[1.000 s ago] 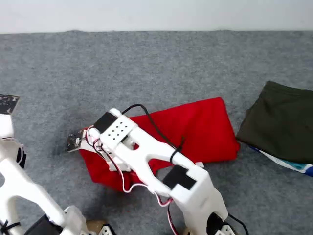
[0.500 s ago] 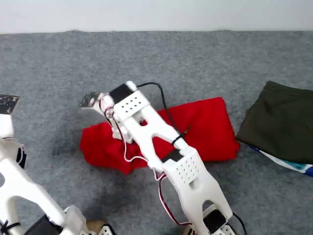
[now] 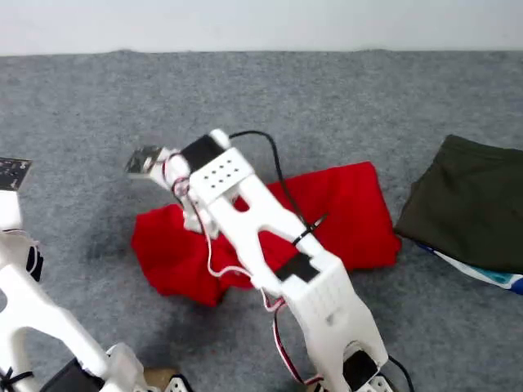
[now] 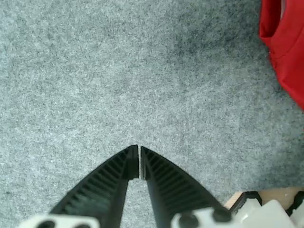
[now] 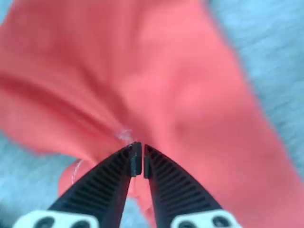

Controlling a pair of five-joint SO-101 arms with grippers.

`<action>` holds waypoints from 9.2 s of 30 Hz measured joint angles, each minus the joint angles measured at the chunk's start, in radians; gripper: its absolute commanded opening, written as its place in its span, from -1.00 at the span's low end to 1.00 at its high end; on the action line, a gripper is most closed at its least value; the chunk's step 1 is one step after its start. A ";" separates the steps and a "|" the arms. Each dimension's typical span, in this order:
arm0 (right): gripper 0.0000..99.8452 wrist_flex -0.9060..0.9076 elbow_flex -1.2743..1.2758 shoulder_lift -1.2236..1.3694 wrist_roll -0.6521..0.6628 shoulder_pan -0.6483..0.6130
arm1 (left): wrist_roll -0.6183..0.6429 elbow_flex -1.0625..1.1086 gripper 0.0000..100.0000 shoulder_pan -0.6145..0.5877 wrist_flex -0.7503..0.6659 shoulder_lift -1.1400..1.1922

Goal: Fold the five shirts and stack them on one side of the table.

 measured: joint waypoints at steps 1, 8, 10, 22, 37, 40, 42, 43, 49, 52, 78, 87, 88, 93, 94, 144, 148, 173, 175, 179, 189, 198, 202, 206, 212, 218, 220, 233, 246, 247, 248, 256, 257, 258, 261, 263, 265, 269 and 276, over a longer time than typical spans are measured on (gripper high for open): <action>-0.98 0.000 0.063 -0.040 0.000 -0.009 | 0.000 0.000 -0.97 0.000 0.000 0.000; -0.98 0.000 0.463 -0.339 -0.017 -0.146 | 0.000 0.000 -0.97 0.000 0.000 0.000; -0.98 0.000 0.545 -0.397 -0.046 -0.193 | 0.000 0.000 -0.97 0.000 0.000 0.000; -0.56 -0.023 0.692 -0.448 -0.141 -0.292 | 0.000 0.000 -0.97 0.000 0.000 0.000; -0.89 -0.282 0.724 -0.184 -0.092 -0.181 | 0.000 0.000 -0.97 0.000 0.000 0.000; -0.96 -0.287 0.723 -0.175 -0.069 -0.160 | 0.000 0.000 -0.97 0.000 0.000 0.000; -0.98 -0.287 0.723 -0.172 -0.051 -0.147 | 0.000 0.000 -0.97 0.000 -0.009 0.000; -0.98 -0.287 0.723 -0.172 -0.043 -0.141 | 0.000 0.000 -0.97 0.000 -0.009 0.000; -0.98 -0.193 0.732 -0.252 0.006 -0.127 | 0.000 0.000 -0.97 0.000 -0.012 0.000; -0.98 -0.126 0.644 -0.282 0.021 -0.098 | 0.000 0.000 -0.97 0.000 -0.012 0.000; -0.87 0.000 -0.336 0.199 -0.025 0.144 | 0.000 0.000 -0.97 0.000 -0.035 0.000; -0.98 0.000 0.046 -0.072 -0.026 0.029 | 0.000 0.000 -0.97 0.000 -0.035 0.000; -0.98 0.000 0.104 -0.103 -0.026 0.017 | 0.000 0.000 -0.97 0.000 -0.035 0.000; -0.98 -0.005 0.296 -0.155 -0.032 -0.072 | 0.000 0.000 -0.97 0.000 -0.035 0.000; -0.98 -0.015 0.301 -0.153 -0.037 -0.084 | 0.000 0.000 -0.97 0.000 -0.035 0.000; -0.98 -0.069 0.114 0.029 -0.061 -0.117 | 0.000 0.000 -0.97 0.000 -0.035 0.000; -0.98 -0.164 0.100 0.094 -0.017 -0.031 | 0.000 0.000 -0.97 0.000 -0.035 0.000; -0.98 0.002 -0.276 0.163 -0.069 -0.071 | -0.060 0.000 -0.97 0.000 -0.035 0.000; -0.98 0.002 -0.261 0.163 -0.068 -0.071 | -0.060 0.000 -0.97 0.000 -0.035 0.000; -0.98 -0.040 -0.261 0.196 0.046 -0.015 | -0.060 0.000 -0.97 0.000 -0.035 0.000; -0.98 -0.428 -0.261 0.249 0.135 0.095 | -0.060 0.000 -0.97 0.000 -0.035 0.000; -0.98 -0.222 -0.261 0.178 0.135 0.055 | -0.060 0.000 -0.97 0.000 -0.035 0.000; -0.98 -0.092 -0.261 0.158 0.084 0.003 | -0.060 0.000 -0.97 0.000 -0.035 0.000; -0.98 -0.100 -0.261 0.158 0.037 -0.057 | -0.060 0.000 -0.97 0.000 -0.035 0.000; -0.98 -0.207 -0.261 0.242 0.023 -0.103 | -0.060 0.000 -0.97 0.000 -0.035 0.000; -0.98 -0.107 -0.261 0.288 0.020 -0.198 | -0.060 0.000 -0.97 0.000 -0.035 0.000; -0.98 -0.068 -0.261 0.287 0.020 -0.249 | -0.060 0.000 -0.97 0.000 -0.035 0.000; -0.98 -0.002 -0.261 0.143 0.020 -0.129 | -0.060 0.000 -0.97 0.000 -0.035 0.000; -0.98 0.000 0.044 0.011 -0.009 0.049 | -0.060 0.000 -0.97 0.000 -0.035 0.000; -0.98 0.000 0.060 0.011 -0.009 0.057 | -0.060 0.000 -0.97 0.000 -0.035 0.000; -0.98 0.000 0.072 0.017 -0.009 0.068 | -0.060 0.000 -0.97 0.000 -0.035 0.000; -0.98 0.000 0.087 0.147 -0.031 0.195 | -0.060 0.000 -0.97 0.000 -0.035 0.000; -0.98 0.000 0.087 0.146 -0.037 0.190 | -0.060 0.000 -0.97 0.000 -0.035 0.000; -0.98 0.000 0.087 0.146 -0.044 0.189 | -0.060 0.000 -0.97 0.000 -0.035 0.000; -0.98 0.000 0.087 0.121 -0.051 0.175 | -0.060 0.000 -0.97 0.000 -0.035 0.000; -0.98 0.000 0.087 0.074 -0.054 0.158 | -0.060 0.000 -0.97 0.000 -0.035 0.000; -0.98 0.000 0.087 0.026 -0.071 0.153 | -0.060 0.000 -0.97 0.000 -0.035 0.000; -0.98 -0.015 0.087 -0.005 -0.081 0.158 | -0.060 0.000 -0.97 0.000 -0.035 0.000; -0.98 -0.020 0.087 0.161 -0.087 0.157 | -0.060 0.000 -0.97 0.000 -0.035 0.000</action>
